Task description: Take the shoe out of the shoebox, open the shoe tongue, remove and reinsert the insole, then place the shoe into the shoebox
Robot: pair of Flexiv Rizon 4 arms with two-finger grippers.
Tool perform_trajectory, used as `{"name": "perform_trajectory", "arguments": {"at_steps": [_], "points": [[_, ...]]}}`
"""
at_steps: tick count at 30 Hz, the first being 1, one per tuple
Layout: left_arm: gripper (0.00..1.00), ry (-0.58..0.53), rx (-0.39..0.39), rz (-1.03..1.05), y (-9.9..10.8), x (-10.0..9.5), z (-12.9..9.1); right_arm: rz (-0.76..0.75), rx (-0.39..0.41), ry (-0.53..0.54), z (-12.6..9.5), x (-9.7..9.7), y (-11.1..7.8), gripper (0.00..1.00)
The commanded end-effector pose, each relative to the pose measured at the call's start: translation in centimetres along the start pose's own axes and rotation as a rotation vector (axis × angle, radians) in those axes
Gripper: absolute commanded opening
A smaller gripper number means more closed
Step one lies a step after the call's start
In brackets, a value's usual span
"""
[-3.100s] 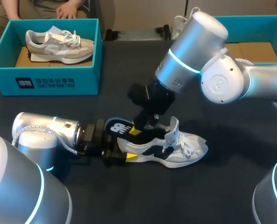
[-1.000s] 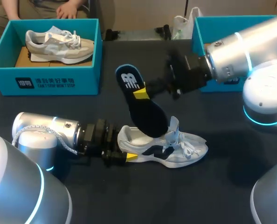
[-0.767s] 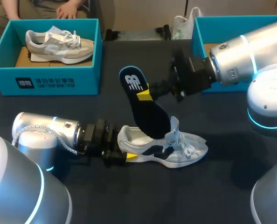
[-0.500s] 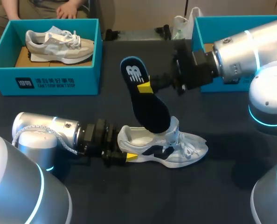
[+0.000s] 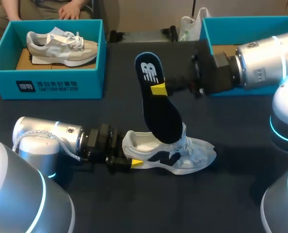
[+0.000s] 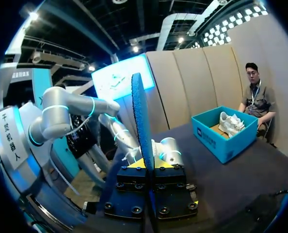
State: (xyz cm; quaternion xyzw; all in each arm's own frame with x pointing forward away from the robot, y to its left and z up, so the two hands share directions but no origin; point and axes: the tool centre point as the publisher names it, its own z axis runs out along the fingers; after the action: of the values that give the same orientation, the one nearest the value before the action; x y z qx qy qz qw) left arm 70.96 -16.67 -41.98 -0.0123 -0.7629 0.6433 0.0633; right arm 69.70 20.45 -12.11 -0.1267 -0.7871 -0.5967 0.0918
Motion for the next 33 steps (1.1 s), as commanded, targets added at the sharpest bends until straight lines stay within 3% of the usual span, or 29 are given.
{"name": "perform_trajectory", "arguments": {"at_steps": [1, 3, 9, 15, 20, 33], "points": [[0.0, -0.001, 0.0, 0.0, 0.0, 0.0, 0.1, -0.001, -0.003, -0.007, -0.1, 0.4, -0.2, 0.0], [0.0, -0.001, 0.0, 0.0, 0.0, 0.0, 0.1, -0.001, -0.003, -0.007, -0.1, 0.4, -0.2, 0.0], [0.0, -0.001, 0.0, 0.0, 0.0, 0.0, 0.1, -0.058, -0.092, -0.01, -4.6, 1.5, -0.1, 0.0], [0.0, -0.001, 0.0, 0.0, 0.0, 0.0, 0.1, -0.057, -0.157, -0.005, -7.0, 3.1, 0.4, 0.0], [0.0, -0.001, 0.0, 0.0, 0.0, 0.0, 0.1, -0.041, -0.209, 0.017, -7.9, 4.8, 1.1, 0.0], [0.0, -0.001, 0.0, 0.0, 0.0, 0.0, 0.1, -0.03, -0.226, 0.027, -8.0, 4.8, 1.2, 0.0]]}}
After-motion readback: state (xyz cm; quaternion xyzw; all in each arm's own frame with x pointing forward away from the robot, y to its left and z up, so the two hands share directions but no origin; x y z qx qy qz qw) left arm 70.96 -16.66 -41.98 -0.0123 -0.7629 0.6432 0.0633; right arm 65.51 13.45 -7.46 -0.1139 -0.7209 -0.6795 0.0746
